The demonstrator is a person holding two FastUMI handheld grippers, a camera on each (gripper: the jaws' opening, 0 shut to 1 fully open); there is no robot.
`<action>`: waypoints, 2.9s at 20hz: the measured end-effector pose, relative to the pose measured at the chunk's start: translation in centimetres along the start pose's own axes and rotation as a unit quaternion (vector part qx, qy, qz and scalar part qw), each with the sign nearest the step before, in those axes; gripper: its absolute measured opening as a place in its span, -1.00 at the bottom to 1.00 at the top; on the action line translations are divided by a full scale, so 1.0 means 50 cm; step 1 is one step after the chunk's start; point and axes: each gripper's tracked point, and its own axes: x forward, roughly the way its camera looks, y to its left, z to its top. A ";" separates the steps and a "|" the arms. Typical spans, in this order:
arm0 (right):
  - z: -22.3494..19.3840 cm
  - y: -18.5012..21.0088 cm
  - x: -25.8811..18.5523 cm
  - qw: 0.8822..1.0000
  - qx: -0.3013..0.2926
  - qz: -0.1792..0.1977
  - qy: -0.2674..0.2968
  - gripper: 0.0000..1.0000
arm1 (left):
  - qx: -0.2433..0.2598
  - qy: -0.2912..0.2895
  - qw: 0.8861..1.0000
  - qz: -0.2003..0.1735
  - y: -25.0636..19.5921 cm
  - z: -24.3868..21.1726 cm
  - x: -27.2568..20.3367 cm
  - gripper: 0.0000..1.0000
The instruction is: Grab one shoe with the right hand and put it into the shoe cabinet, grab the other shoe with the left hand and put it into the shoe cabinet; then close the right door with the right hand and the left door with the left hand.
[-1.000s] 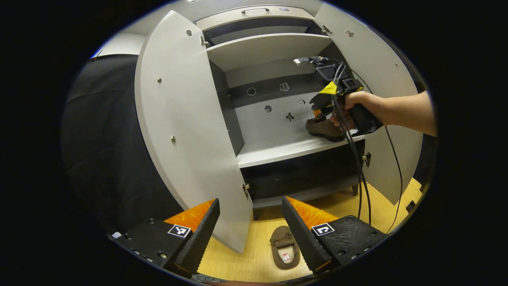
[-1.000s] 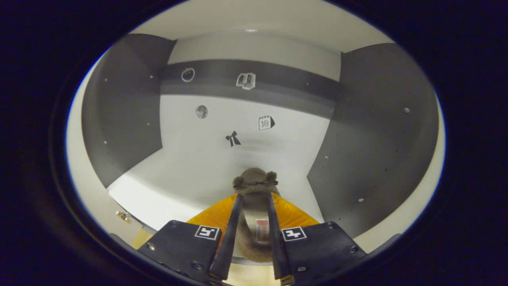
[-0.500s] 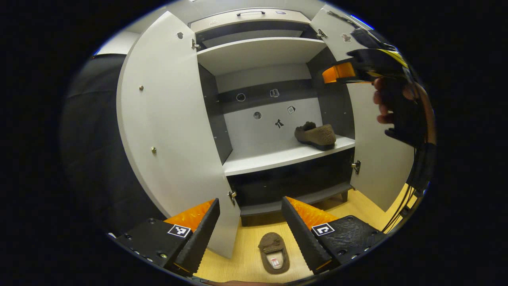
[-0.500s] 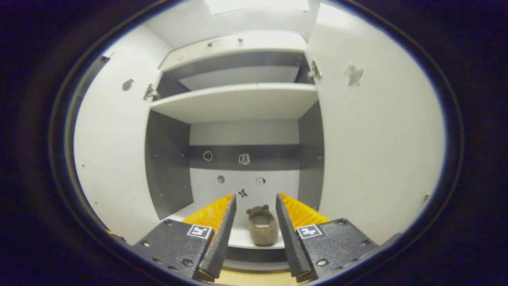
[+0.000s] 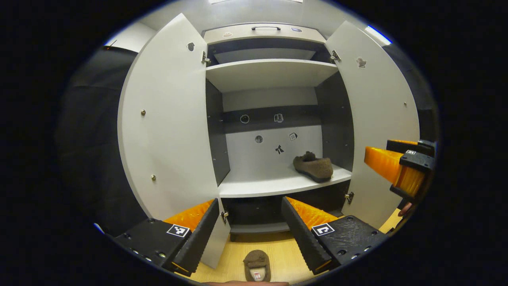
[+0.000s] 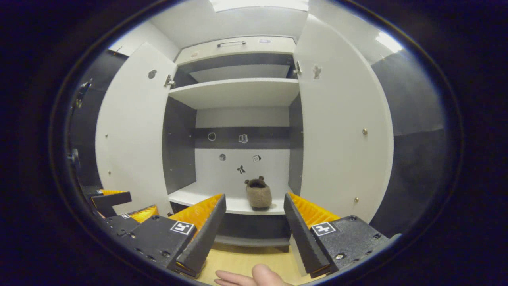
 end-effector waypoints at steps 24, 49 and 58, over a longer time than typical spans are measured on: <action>-0.108 -0.082 -0.078 0.976 -0.158 -0.071 0.131 0.90 | -0.031 0.318 0.947 0.021 -0.024 -0.670 0.015 0.89; -0.127 -0.043 -0.088 0.973 -0.176 -0.056 0.139 0.89 | -0.086 0.319 0.943 0.045 0.025 -0.582 0.077 -0.84; -0.091 -0.021 -0.046 0.992 -0.072 -0.025 0.096 0.89 | -0.057 0.176 0.981 0.051 0.028 -0.101 0.106 -0.84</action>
